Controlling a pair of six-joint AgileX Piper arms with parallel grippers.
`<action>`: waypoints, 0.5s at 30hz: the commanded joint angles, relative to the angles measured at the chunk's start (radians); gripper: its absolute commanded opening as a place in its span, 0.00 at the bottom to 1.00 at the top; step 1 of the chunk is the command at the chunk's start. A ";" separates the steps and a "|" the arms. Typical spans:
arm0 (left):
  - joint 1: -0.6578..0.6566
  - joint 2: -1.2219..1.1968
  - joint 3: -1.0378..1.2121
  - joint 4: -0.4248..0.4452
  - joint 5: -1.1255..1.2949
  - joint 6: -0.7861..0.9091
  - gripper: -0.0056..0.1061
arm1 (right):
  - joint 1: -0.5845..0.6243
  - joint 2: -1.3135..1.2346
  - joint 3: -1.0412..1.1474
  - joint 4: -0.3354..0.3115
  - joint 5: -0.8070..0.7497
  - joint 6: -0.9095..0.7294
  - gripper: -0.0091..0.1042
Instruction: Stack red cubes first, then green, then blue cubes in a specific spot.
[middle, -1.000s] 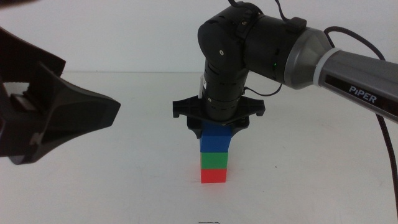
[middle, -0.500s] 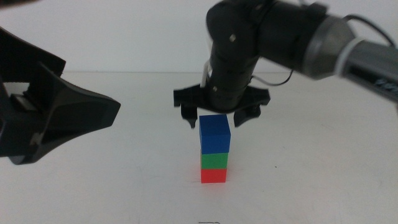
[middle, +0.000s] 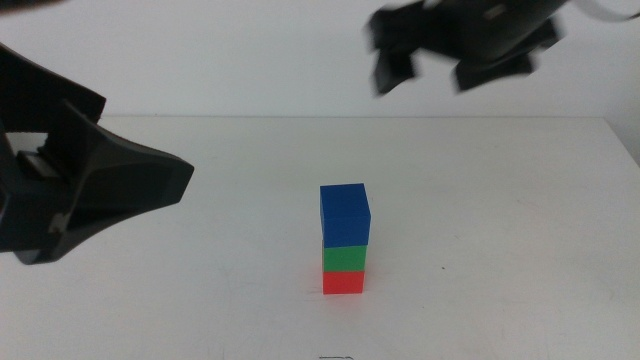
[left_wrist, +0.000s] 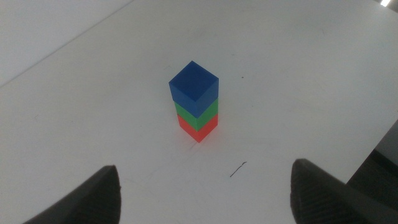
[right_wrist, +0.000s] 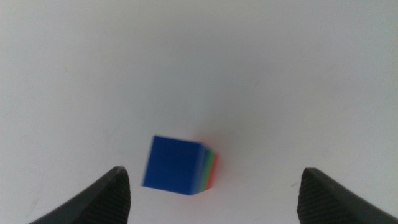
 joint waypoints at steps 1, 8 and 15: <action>-0.002 -0.006 -0.021 -0.003 -0.061 -0.008 0.89 | -0.044 -0.108 -0.011 0.004 0.039 -0.091 0.79; -0.002 -0.006 -0.021 -0.003 -0.061 -0.008 0.89 | -0.234 -0.386 0.289 0.023 -0.234 -0.156 0.79; -0.002 -0.006 -0.021 -0.003 -0.061 -0.008 0.89 | -0.404 -0.585 0.522 0.029 -0.439 -0.186 0.79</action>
